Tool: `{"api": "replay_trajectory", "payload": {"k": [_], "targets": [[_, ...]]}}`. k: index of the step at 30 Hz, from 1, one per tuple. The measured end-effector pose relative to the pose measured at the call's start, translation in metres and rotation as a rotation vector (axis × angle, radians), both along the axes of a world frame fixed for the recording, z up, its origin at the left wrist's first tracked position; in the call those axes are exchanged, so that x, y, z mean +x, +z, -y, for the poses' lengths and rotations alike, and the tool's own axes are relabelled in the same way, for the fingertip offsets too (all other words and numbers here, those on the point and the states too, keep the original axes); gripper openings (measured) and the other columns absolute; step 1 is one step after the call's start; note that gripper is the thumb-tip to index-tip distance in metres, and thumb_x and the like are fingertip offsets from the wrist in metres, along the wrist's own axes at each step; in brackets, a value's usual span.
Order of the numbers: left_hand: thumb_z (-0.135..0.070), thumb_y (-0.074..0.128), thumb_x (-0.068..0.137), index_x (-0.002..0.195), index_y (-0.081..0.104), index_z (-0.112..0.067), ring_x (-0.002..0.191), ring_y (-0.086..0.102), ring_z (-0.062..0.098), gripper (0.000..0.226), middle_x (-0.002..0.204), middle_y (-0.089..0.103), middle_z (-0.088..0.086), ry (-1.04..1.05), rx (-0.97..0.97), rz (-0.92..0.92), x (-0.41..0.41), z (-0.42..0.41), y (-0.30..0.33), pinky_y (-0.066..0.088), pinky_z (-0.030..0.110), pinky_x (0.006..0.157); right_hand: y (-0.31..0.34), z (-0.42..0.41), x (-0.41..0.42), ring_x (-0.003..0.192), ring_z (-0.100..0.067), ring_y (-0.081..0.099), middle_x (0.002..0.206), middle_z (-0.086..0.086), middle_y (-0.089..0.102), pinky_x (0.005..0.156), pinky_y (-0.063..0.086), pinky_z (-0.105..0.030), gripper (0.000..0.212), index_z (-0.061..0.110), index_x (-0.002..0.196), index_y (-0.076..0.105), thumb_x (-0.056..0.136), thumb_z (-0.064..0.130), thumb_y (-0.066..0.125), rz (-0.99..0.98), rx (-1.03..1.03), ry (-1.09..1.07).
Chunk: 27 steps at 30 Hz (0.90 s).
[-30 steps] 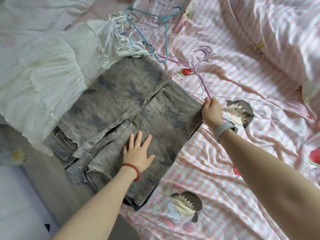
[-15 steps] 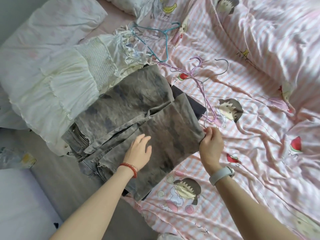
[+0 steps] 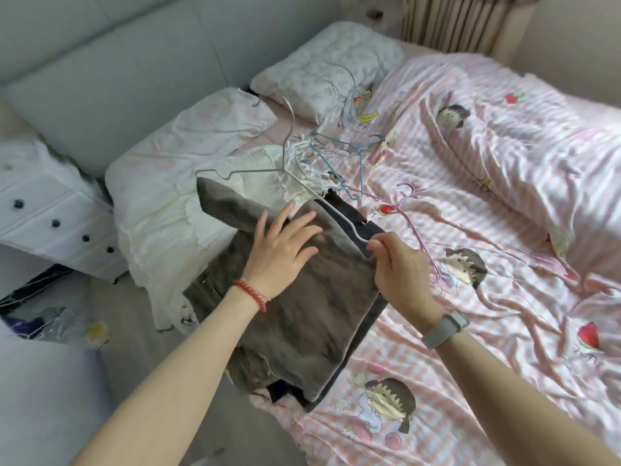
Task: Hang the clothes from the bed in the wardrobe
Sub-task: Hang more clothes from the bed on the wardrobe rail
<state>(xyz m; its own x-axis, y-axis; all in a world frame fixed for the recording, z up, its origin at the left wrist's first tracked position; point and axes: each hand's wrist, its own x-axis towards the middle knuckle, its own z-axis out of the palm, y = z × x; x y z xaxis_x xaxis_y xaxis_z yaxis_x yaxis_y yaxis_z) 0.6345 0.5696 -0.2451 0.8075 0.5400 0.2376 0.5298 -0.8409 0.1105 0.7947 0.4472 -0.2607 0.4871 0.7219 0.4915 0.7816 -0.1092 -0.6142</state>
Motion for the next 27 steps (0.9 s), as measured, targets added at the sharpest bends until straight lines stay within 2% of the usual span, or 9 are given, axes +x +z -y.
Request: {"api": "replay_trajectory", "payload": {"k": [2,4,6,8,11,16,22,24,27], "targets": [[-0.024,0.062,0.086,0.115,0.061,-0.015,0.135,0.034,0.024,0.030,0.127,0.058,0.003,0.050,0.016,0.017,-0.022,-0.004,0.019,0.011,0.058,0.110,0.019,-0.013,-0.014,0.044,-0.030,0.059,0.056,-0.007,0.066,0.047,0.048,-0.035,0.024,0.000,0.079,0.063,0.089,0.013,0.045,0.015,0.025,0.066],[-0.024,0.060,0.086,0.127,0.053,-0.019,0.127,0.044,0.021,0.041,0.120,0.061,0.004,0.074,-0.009,-0.002,-0.045,-0.003,0.036,0.011,0.049,0.112,0.035,-0.024,-0.031,0.048,-0.033,0.061,0.059,-0.009,0.068,0.051,0.049,-0.039,0.030,-0.001,0.082,0.064,0.090,0.018,0.041,0.015,0.028,0.128],[-0.014,0.065,0.082,0.116,0.063,-0.012,0.101,0.062,0.024,0.034,0.100,0.067,0.009,0.046,0.031,0.056,-0.070,0.006,0.055,0.031,0.044,0.106,0.050,-0.033,-0.049,0.055,-0.036,0.061,0.063,-0.012,0.068,0.055,0.048,-0.041,0.034,-0.001,0.085,0.063,0.090,0.021,0.038,0.005,0.015,0.181],[-0.006,0.072,0.074,0.092,0.072,-0.005,0.075,0.067,0.024,0.018,0.079,0.070,0.009,0.086,0.090,0.197,-0.100,0.017,0.071,0.051,0.043,0.087,0.067,-0.040,-0.067,0.058,-0.035,0.063,0.065,-0.012,0.068,0.056,0.048,-0.042,0.031,0.000,0.085,0.063,0.093,0.020,0.040,0.013,0.039,0.251],[-0.008,0.074,0.072,0.083,0.074,-0.004,0.071,0.069,0.021,0.012,0.080,0.072,0.007,0.192,0.181,0.338,-0.143,0.042,0.087,0.057,0.034,0.062,0.093,-0.046,-0.093,0.059,-0.029,0.065,0.063,-0.004,0.069,0.055,0.049,-0.039,0.023,0.002,0.083,0.061,0.094,0.013,0.045,0.030,0.068,0.370],[-0.009,0.075,0.071,0.080,0.073,-0.006,0.064,0.067,0.017,0.009,0.072,0.071,0.004,0.328,0.395,0.422,-0.216,0.098,0.125,0.055,0.027,0.051,0.141,-0.036,-0.160,0.051,-0.024,0.063,0.057,0.000,0.067,0.048,0.046,-0.033,0.026,0.002,0.083,0.063,0.090,0.013,0.041,0.160,0.195,0.500],[-0.018,0.074,0.075,0.094,0.072,-0.009,0.065,0.057,0.017,0.022,0.075,0.063,0.003,0.427,0.429,0.323,-0.278,0.182,0.133,0.051,0.026,0.060,0.178,-0.004,-0.226,0.046,-0.031,0.056,0.054,-0.012,0.062,0.047,0.045,-0.038,0.042,0.002,0.084,0.063,0.092,0.032,0.034,0.183,0.287,0.648],[-0.023,0.073,0.075,0.103,0.069,-0.008,0.072,0.058,0.020,0.032,0.083,0.060,0.006,0.465,0.374,0.224,-0.296,0.205,0.126,0.051,0.031,0.066,0.182,0.014,-0.243,0.039,-0.030,0.052,0.050,-0.012,0.059,0.042,0.040,-0.036,0.035,-0.002,0.080,0.063,0.091,0.024,0.043,0.166,0.337,0.694],[-0.029,0.056,0.085,0.102,0.070,-0.013,0.088,0.057,0.025,0.027,0.098,0.060,0.009,0.610,0.314,0.299,-0.319,0.224,0.128,0.044,0.035,0.082,0.177,0.038,-0.262,0.036,-0.024,0.049,0.047,-0.010,0.057,0.039,0.035,-0.030,0.025,-0.004,0.076,0.063,0.089,0.013,0.050,0.169,0.370,0.759]]}}
